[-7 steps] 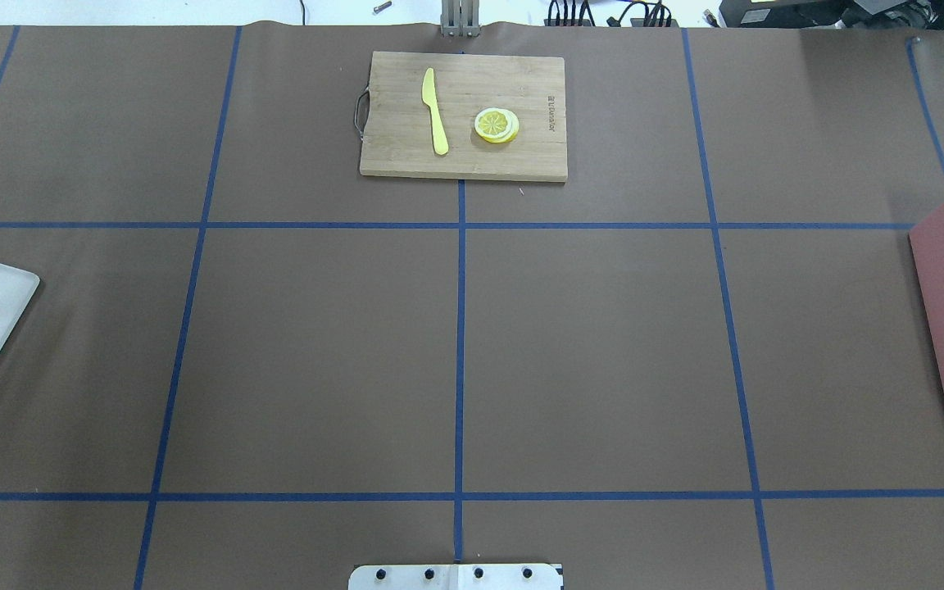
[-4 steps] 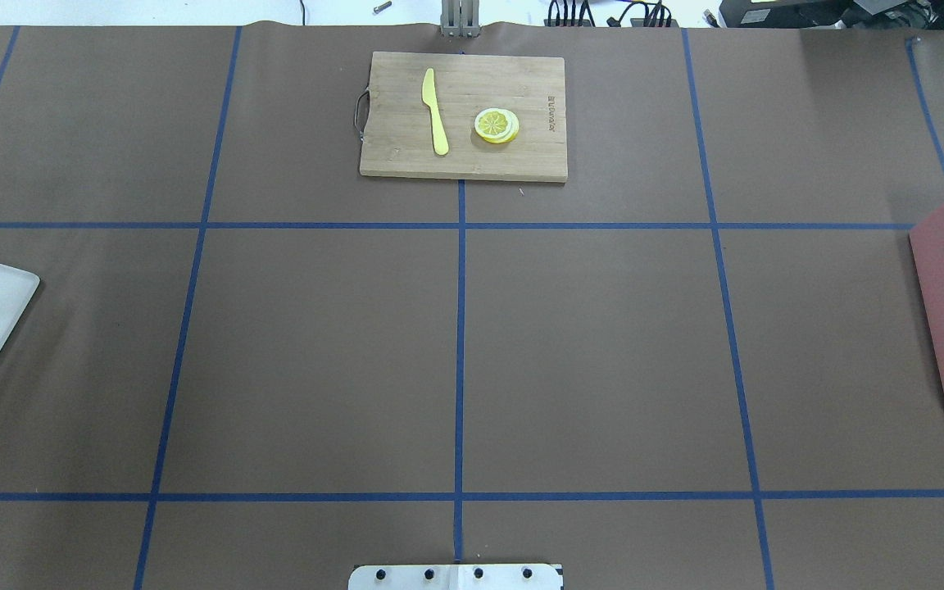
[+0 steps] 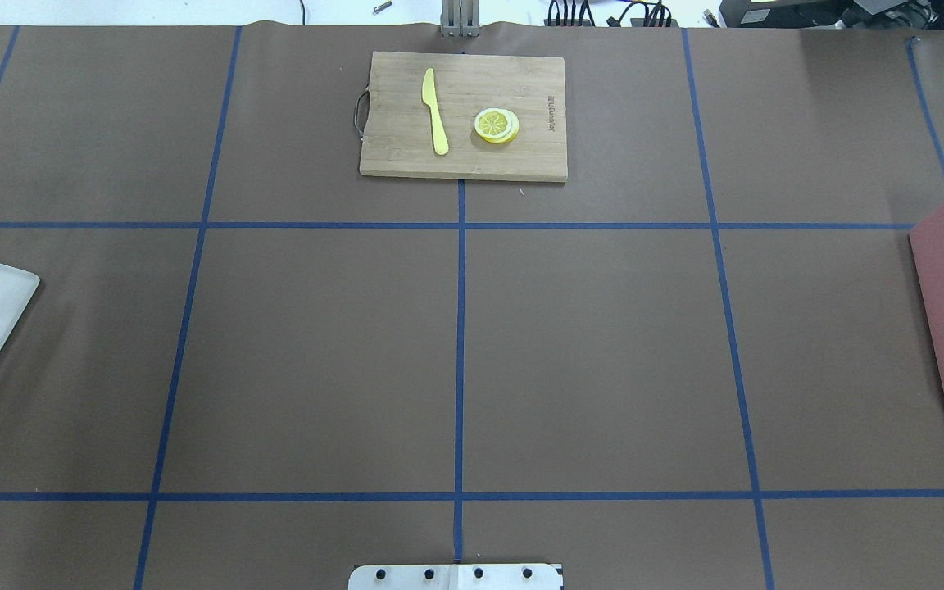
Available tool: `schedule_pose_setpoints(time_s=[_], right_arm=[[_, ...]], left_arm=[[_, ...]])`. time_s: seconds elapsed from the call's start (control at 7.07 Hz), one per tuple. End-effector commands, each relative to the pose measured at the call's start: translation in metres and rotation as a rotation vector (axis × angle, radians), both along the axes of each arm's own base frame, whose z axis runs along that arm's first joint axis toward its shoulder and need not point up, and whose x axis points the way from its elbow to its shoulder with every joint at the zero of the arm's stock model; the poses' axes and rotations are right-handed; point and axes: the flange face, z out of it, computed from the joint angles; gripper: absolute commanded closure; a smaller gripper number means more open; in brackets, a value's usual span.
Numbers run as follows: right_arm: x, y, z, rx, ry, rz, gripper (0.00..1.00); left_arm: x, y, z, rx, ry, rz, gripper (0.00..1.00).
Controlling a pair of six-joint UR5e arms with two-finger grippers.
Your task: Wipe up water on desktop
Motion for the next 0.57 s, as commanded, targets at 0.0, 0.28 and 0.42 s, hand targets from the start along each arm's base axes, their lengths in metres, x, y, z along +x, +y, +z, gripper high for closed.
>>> schedule_pose_setpoints(time_s=[0.0, 0.28, 0.42], right_arm=[[0.000, -0.012, -0.042, -0.067, 0.001, 0.004, 0.00], [-0.002, 0.036, -0.012, -0.123, 0.002, -0.005, 0.00], [-0.002, 0.037, -0.012, -0.105, 0.006, -0.008, 0.00]], left_arm=[[0.000, 0.000, 0.001, -0.001, 0.000, 0.000, 0.02], [0.000, 0.003, 0.006, -0.011, 0.000, 0.000, 0.02], [0.000, 0.004, 0.007, -0.014, 0.000, 0.001, 0.02]])
